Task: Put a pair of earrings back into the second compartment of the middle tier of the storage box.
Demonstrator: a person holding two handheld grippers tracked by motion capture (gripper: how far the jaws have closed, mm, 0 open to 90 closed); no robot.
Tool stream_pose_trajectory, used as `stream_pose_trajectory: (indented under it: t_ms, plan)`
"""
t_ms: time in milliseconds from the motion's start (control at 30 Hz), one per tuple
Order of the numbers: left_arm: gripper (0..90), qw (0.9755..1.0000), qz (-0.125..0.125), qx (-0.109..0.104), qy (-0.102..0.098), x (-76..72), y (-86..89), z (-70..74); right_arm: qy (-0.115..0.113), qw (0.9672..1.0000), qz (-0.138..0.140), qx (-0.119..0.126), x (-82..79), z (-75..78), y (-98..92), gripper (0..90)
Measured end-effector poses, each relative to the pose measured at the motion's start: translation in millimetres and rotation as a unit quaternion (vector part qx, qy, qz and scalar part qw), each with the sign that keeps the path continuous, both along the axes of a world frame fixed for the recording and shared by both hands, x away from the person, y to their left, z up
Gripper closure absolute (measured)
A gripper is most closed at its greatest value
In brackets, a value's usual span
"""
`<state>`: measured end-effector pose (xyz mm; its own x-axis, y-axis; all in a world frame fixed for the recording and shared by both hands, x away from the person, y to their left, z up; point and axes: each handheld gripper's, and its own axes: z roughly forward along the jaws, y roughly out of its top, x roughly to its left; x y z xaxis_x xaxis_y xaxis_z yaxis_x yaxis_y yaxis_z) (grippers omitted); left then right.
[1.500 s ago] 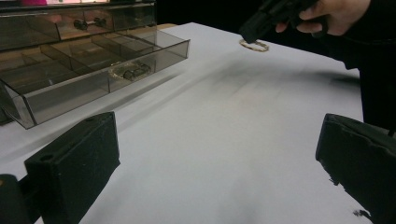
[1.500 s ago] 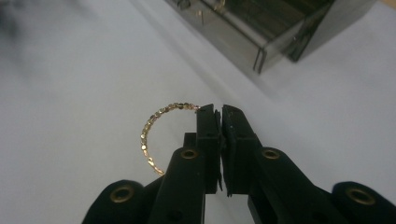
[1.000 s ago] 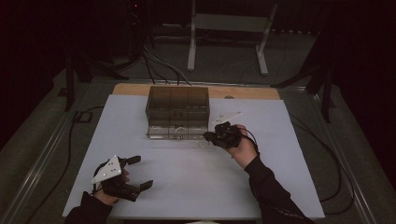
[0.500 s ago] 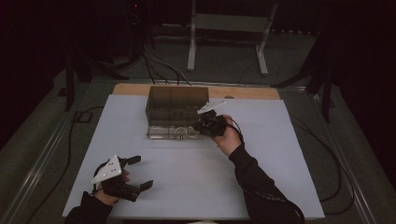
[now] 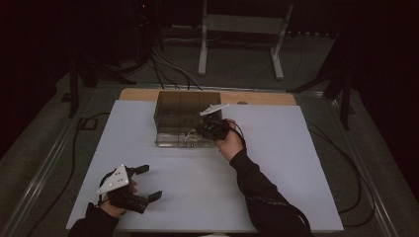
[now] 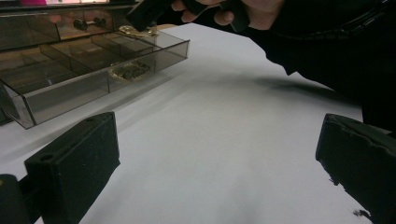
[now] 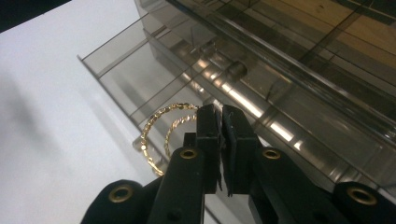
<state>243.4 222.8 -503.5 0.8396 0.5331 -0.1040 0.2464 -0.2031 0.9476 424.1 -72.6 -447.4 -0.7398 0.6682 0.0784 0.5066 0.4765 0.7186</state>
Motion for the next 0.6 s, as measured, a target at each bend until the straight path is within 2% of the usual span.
stream_pose_trajectory:
  t_ms: [233, 367, 500, 600]
  plan:
    - [0.4, 1.0000, 0.000, -0.003, -0.001, -0.7, 0.2, 0.6, 0.009, 0.9999, -0.013, -0.003, 8.8, -9.9, 11.5, 85.8]
    - [0.4, 1.0000, -0.002, -0.001, 0.000, -0.9, 0.4, 0.3, 0.015, 0.9994, -0.029, 0.013, 11.4, -13.0, 11.1, 82.4]
    - [0.4, 1.0000, 0.000, -0.004, 0.000, -0.9, 0.6, 0.4, 0.011, 0.9995, -0.020, 0.022, 8.3, -10.9, 10.3, 69.1]
    - [0.4, 1.0000, -0.001, -0.002, -0.001, -0.7, 0.3, 0.3, 0.010, 0.9993, -0.004, 0.035, 2.7, -6.7, 10.6, 53.2]
